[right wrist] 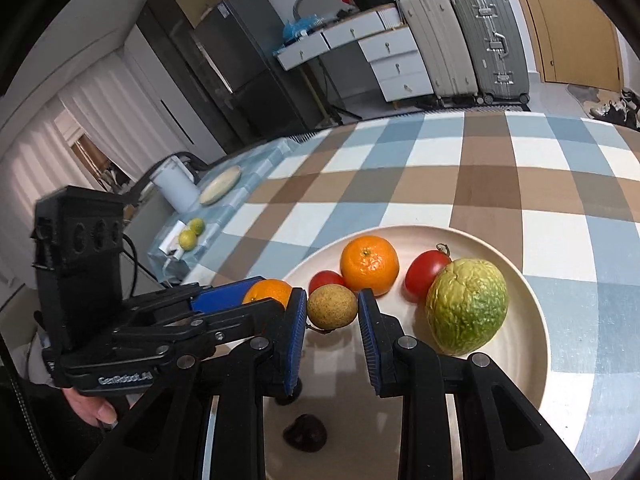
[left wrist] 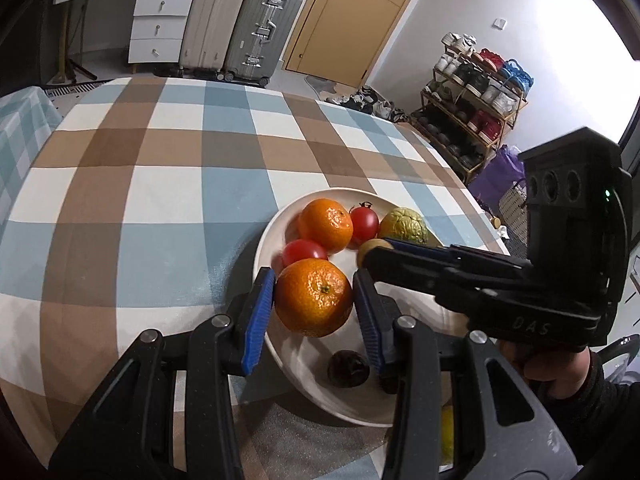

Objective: Organize fruits

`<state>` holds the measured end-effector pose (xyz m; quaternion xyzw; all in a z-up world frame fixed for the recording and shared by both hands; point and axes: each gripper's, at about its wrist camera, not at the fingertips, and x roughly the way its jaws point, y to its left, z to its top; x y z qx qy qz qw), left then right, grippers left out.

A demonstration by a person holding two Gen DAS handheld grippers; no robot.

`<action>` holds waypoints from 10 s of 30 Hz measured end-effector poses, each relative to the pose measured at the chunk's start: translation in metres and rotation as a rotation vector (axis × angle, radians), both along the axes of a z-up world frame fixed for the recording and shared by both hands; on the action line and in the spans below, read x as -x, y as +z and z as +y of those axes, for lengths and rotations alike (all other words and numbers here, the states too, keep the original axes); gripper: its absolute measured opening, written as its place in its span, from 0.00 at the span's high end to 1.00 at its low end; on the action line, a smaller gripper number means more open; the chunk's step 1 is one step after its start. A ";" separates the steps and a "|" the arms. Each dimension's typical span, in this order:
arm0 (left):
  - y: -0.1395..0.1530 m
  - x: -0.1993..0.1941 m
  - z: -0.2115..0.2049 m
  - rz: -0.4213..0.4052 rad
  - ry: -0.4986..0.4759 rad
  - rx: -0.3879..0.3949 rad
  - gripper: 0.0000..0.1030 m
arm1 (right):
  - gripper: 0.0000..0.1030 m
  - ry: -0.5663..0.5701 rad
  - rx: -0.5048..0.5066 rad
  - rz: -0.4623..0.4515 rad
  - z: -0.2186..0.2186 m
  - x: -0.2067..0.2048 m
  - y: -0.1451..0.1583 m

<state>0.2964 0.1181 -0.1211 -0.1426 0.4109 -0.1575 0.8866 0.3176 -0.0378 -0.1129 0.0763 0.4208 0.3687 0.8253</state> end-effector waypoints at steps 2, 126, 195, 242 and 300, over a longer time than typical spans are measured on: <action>-0.004 -0.003 -0.001 0.014 0.001 0.009 0.64 | 0.74 -0.012 0.008 0.019 0.002 -0.003 -0.004; 0.015 0.172 -0.037 -0.030 0.040 0.093 0.55 | 0.00 -0.211 0.001 -0.035 -0.100 0.187 -0.012; 0.016 -0.025 -0.065 0.061 -0.055 0.052 0.55 | 0.73 -0.006 0.102 -0.065 -0.040 0.059 -0.009; 0.091 0.068 -0.048 -0.139 0.099 -0.061 0.11 | 0.11 -0.188 -0.021 -0.224 -0.094 0.119 0.043; 0.056 0.209 -0.028 -0.486 0.358 -0.310 0.01 | 0.00 -0.300 0.039 -0.658 -0.109 0.213 0.048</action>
